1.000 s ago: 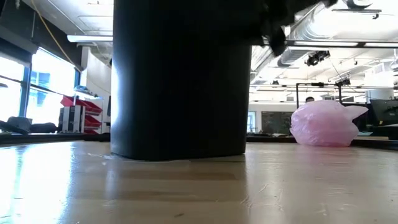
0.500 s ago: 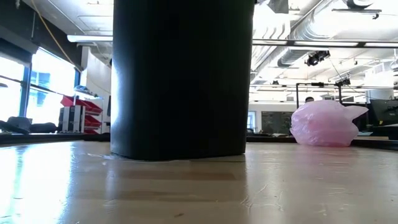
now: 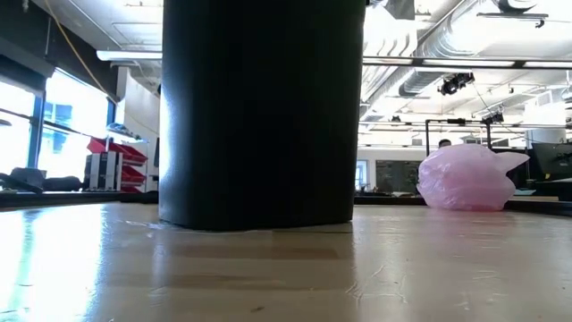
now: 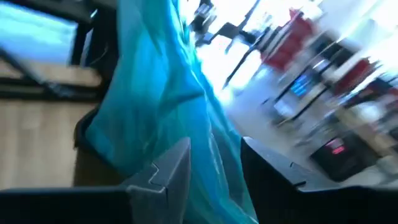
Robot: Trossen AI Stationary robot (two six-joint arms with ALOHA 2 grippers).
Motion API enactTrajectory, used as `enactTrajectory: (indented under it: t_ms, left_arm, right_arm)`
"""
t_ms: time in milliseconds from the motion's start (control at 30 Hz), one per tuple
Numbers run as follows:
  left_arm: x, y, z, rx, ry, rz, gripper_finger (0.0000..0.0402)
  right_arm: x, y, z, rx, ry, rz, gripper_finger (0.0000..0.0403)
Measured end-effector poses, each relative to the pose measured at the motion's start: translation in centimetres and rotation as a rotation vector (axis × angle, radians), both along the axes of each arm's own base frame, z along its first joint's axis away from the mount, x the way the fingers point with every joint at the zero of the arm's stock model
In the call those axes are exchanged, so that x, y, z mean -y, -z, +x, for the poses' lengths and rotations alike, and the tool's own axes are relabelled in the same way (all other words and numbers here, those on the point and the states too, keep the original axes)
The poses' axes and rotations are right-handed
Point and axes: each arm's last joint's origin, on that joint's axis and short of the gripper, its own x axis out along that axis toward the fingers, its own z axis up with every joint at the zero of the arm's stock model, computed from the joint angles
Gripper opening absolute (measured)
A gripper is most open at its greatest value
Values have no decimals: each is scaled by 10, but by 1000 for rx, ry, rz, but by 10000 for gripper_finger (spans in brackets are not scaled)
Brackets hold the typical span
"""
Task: Place trash/remove bag and relplace
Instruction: Remove the blue trash bag from the trash bin
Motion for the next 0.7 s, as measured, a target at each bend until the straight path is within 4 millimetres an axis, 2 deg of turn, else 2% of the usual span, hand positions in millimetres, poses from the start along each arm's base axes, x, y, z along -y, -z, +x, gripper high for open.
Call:
enactTrajectory:
  t_ms: [133,233,467,700]
  left_arm:
    - [12,5,-2,-24,33,22,0]
    - [17,7,-6,-29,32,28,0]
    - [27,7,-15,-19,46,20,0]
    - [34,7,-21,-12,67,-3,0]
  right_arm:
    - [20,-3,8,-144,-104,140,148]
    - [28,1,13,-238,-157,183,168]
    - [41,9,16,-351,-152,135,203]
    - [54,9,22,-376,-113,67,208]
